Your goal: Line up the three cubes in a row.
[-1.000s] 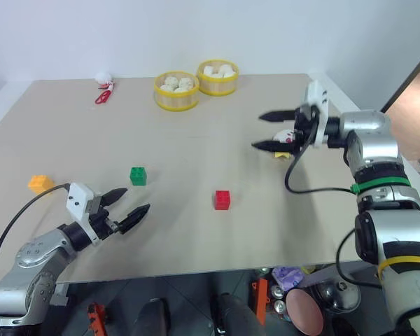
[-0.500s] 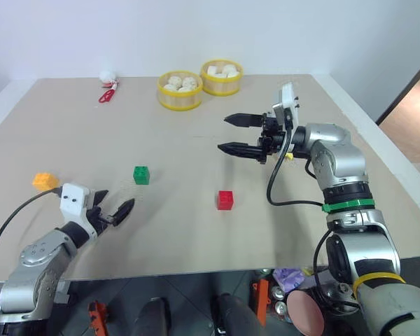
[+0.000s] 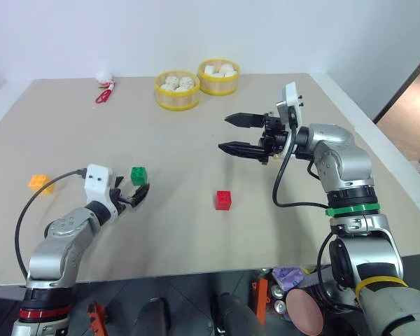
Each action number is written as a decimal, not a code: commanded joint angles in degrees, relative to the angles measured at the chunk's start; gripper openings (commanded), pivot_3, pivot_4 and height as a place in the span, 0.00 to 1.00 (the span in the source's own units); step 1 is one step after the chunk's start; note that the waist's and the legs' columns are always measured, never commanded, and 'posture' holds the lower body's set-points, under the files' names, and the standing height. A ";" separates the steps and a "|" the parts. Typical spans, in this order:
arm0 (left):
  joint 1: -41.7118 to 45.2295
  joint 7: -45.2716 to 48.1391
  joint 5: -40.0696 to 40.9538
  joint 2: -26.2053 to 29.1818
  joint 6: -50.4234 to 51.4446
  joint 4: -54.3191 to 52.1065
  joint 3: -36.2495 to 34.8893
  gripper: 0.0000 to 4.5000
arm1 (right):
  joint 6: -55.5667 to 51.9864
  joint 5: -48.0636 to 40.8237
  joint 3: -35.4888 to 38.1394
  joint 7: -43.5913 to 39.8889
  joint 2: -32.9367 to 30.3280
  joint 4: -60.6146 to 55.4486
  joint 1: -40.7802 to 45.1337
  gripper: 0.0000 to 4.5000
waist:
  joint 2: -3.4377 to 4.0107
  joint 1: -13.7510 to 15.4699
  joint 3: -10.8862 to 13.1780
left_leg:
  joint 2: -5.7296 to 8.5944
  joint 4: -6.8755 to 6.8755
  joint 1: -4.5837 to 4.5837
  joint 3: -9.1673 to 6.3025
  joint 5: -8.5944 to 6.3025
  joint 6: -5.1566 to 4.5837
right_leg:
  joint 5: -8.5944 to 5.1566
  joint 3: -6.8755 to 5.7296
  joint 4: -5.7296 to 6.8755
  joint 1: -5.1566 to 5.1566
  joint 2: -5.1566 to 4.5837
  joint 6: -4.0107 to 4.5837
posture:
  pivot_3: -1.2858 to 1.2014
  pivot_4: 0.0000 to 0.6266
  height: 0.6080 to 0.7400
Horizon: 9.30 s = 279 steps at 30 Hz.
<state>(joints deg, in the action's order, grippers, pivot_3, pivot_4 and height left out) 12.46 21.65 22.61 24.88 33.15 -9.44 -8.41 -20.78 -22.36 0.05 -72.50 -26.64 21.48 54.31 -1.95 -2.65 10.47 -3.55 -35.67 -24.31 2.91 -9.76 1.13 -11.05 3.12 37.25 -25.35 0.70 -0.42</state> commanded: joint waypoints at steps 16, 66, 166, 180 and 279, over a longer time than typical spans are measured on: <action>8.38 -4.04 -6.52 -3.94 1.81 7.77 4.06 0.83 | 1.03 -0.75 0.95 1.61 -0.79 -2.13 -0.69 1.00 | 0.00 0.07 0.00 | 0.04 -0.03 0.00 0.00 0.00 -0.01 | 0.04 0.03 0.00 0.02 -0.02 -0.06 | 0.52 0.24 1.00; 28.65 58.05 -9.58 4.23 -34.92 41.21 18.94 0.30 | -15.03 -14.74 1.83 -0.20 -14.95 -36.68 -21.93 1.00 | -0.01 0.07 0.00 | 0.13 -0.19 -0.12 -0.01 -0.02 0.03 | -0.13 0.07 -0.06 0.00 -0.07 0.12 | 0.52 0.24 1.00; -3.83 -22.40 -3.37 -6.51 4.10 -3.57 -24.19 0.98 | -8.00 -8.24 -5.60 9.06 -1.98 -27.26 -13.95 1.00 | -0.31 -0.08 -0.13 | 0.00 -0.62 0.05 -0.15 -0.20 -0.01 | 0.10 0.16 0.05 0.09 0.12 0.20 | 0.52 0.24 1.00; 1.87 -23.51 -6.81 -1.39 0.81 7.43 -22.90 0.98 | -7.46 -7.13 -5.70 9.56 -1.40 -26.70 -13.97 1.00 | -0.37 -0.06 -0.12 | 0.01 -0.62 -0.01 -0.04 -0.24 0.05 | 0.09 0.18 -0.04 0.04 0.05 0.16 | 0.52 0.24 1.00; 32.87 70.84 -9.39 8.96 -53.35 61.37 15.55 0.29 | -14.68 -16.95 2.03 4.99 -16.59 -36.98 -22.49 1.00 | -0.39 0.09 -0.10 | -0.04 -0.70 -0.54 0.00 -0.37 0.09 | -0.06 0.04 0.07 -0.36 0.02 -0.17 | 0.52 0.24 1.00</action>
<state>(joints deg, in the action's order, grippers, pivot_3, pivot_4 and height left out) 43.50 91.81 12.78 33.86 -18.89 51.29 7.02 -35.96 -38.48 0.67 -67.45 -42.73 -13.39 31.55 -2.33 -2.56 10.37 -3.60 -36.37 -24.85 2.90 -10.13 1.22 -11.11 3.16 37.33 -25.71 0.71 -0.59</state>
